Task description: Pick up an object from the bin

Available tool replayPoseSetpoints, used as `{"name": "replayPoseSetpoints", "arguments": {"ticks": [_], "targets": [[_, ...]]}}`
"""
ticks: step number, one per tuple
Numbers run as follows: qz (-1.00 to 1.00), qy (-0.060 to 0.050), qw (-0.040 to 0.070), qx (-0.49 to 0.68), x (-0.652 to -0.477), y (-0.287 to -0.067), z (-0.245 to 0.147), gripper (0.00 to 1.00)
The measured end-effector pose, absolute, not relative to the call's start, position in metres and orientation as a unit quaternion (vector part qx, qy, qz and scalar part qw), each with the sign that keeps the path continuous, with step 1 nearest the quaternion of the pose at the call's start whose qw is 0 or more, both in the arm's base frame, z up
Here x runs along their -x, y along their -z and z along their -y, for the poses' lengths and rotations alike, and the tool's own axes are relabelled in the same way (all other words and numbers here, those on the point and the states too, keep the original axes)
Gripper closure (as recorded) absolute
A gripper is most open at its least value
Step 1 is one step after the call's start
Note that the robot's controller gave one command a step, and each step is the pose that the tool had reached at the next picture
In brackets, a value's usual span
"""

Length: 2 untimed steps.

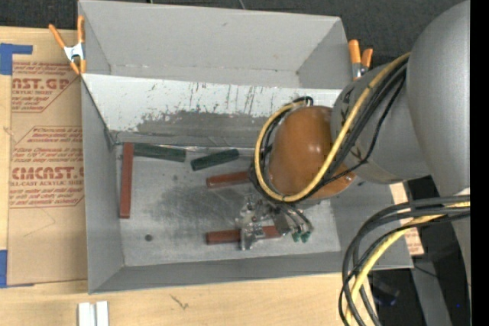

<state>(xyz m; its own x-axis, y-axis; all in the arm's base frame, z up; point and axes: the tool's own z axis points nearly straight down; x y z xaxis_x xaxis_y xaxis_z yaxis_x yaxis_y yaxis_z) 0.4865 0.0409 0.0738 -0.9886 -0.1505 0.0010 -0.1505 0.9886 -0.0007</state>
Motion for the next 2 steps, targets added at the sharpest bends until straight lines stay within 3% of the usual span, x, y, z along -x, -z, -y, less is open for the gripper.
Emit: {"name": "replayPoseSetpoints", "arguments": {"ticks": [1, 2], "targets": [[0.997, 0.000, 0.000, -0.075, -0.487, -0.074, -0.041, 1.00], [0.998, 0.000, 0.000, -0.069, -0.481, -0.198, -0.047, 1.00]]}}
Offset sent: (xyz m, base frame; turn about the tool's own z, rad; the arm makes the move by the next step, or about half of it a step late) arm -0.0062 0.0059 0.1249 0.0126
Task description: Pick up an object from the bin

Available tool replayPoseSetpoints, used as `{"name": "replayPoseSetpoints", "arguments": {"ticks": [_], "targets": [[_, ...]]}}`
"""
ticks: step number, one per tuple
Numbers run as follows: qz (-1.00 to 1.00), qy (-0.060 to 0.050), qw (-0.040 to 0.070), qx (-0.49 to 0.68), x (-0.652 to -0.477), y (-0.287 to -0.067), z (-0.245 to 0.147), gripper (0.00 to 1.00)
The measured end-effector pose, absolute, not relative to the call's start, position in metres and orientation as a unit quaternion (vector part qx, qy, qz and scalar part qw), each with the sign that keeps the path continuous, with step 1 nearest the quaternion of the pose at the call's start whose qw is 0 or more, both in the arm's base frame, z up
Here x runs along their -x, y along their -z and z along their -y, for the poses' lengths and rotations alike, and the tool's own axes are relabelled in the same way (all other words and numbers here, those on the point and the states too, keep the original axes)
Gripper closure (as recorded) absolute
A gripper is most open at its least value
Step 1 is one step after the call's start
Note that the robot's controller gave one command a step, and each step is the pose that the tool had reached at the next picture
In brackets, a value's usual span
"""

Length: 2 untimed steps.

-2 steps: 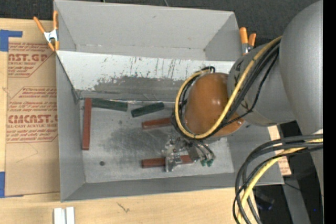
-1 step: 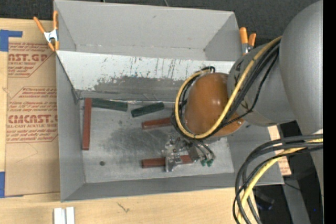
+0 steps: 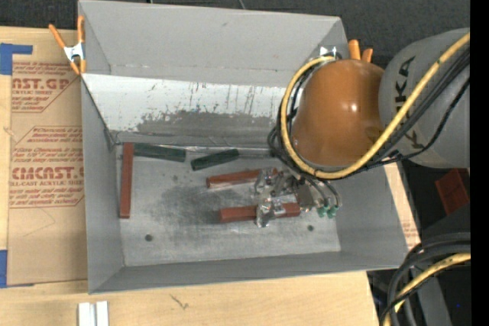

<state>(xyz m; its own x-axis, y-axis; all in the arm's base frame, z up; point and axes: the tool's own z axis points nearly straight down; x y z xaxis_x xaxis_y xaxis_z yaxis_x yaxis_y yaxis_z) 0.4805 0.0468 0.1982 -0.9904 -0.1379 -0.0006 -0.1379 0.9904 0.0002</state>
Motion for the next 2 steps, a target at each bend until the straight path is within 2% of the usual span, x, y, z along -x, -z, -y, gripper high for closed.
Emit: {"name": "replayPoseSetpoints", "arguments": {"ticks": [1, 2], "targets": [[-0.998, 0.000, 0.000, 0.069, -0.480, -0.198, -0.047, 1.00], [-0.993, 0.000, -0.002, 0.116, -0.484, -0.238, -0.034, 1.00]]}}
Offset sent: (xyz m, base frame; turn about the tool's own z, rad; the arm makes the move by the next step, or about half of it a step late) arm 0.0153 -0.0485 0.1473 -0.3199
